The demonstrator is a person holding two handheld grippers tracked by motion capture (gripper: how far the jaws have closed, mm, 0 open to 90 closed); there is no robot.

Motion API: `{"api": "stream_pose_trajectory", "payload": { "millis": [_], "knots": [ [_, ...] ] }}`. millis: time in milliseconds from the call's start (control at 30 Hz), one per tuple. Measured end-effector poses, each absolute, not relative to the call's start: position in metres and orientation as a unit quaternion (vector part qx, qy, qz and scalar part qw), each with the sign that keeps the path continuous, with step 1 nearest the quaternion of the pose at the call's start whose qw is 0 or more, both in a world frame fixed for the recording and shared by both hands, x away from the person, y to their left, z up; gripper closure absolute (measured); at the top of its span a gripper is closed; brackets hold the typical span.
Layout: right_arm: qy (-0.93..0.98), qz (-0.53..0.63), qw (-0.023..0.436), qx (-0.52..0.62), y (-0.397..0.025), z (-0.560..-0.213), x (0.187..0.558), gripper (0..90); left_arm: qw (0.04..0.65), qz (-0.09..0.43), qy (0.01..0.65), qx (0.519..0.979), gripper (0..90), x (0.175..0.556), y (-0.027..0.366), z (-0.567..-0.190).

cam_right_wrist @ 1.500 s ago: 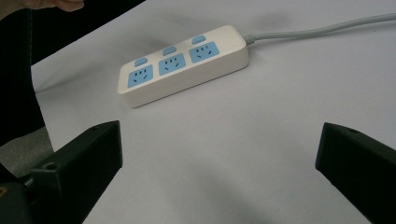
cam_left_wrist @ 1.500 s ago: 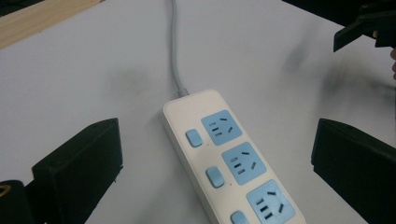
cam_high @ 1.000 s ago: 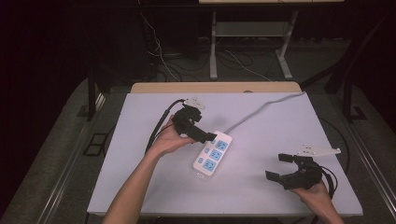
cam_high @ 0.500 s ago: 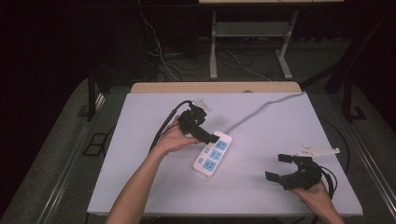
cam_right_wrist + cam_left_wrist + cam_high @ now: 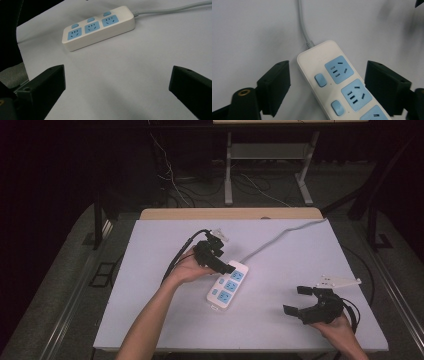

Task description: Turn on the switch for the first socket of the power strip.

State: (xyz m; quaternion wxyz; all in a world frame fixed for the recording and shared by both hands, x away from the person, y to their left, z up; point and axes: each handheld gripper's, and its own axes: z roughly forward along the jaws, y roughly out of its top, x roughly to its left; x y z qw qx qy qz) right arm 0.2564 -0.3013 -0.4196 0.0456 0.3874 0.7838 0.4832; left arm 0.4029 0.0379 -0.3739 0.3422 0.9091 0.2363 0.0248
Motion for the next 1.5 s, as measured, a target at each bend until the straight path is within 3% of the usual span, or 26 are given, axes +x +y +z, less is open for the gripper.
{"api": "stream_pose_trajectory", "payload": {
  "millis": [267,667,933,1500],
  "knots": [
    [0.786,0.480,0.041,0.388,-0.302,-0.422,0.258,0.3,0.344,0.031,0.227,0.911,50.7,0.403,0.034,-0.377],
    [0.788,0.477,0.037,0.388,-0.302,-0.423,0.258,0.3,0.325,0.017,0.219,0.920,82.2,0.405,0.027,-0.388],
    [0.788,0.476,0.036,0.389,-0.303,-0.423,0.258,0.3,0.305,0.025,0.216,0.927,88.6,0.406,0.022,-0.395],
    [0.789,0.475,0.034,0.388,-0.303,-0.423,0.258,0.3,0.291,0.029,0.217,0.931,88.9,0.408,0.020,-0.402]
  ]
}}
